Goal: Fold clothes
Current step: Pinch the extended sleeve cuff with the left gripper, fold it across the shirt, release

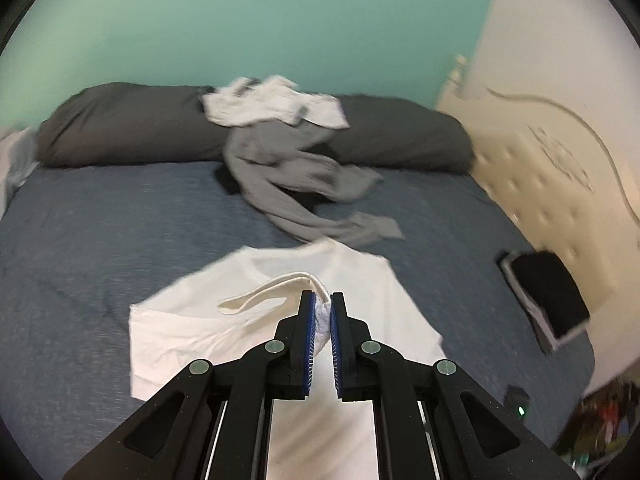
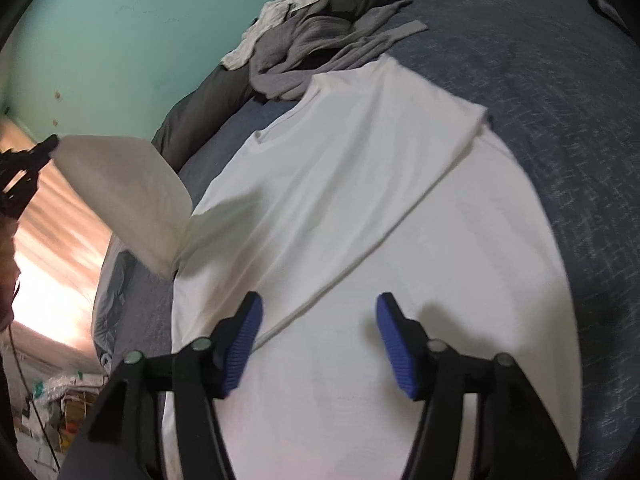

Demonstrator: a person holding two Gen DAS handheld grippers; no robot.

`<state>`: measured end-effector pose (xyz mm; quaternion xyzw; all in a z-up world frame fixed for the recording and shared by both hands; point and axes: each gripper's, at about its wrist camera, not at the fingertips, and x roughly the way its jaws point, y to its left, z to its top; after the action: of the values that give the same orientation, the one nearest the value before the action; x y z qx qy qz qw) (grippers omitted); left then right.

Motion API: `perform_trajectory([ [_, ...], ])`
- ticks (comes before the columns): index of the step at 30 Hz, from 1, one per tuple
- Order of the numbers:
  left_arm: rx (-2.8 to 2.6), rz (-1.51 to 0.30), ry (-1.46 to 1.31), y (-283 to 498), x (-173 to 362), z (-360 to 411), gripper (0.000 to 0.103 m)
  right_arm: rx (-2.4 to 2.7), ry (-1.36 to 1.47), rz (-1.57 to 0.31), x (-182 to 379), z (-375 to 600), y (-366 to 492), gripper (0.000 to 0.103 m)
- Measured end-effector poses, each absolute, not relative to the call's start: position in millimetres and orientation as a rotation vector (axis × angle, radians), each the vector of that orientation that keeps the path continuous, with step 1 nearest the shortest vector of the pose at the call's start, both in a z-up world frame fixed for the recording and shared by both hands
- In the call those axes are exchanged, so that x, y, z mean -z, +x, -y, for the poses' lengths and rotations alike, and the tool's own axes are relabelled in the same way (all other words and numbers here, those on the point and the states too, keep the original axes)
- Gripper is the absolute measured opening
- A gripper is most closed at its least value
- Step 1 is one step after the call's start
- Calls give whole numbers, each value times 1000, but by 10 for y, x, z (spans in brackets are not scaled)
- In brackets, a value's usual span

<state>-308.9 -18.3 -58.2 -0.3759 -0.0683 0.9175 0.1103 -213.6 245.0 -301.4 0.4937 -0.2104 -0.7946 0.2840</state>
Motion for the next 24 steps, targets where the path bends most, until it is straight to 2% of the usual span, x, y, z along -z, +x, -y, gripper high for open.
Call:
perform_trajectory([
  [9, -2494, 62, -1176, -2796, 1163, -764, 8, 2150, 1336, 630, 3007, -2686, -2207, 72],
  [24, -2353, 172, -1414, -2406, 2527, -1048, 9, 2130, 1335, 690, 3006, -2788, -2263, 72],
])
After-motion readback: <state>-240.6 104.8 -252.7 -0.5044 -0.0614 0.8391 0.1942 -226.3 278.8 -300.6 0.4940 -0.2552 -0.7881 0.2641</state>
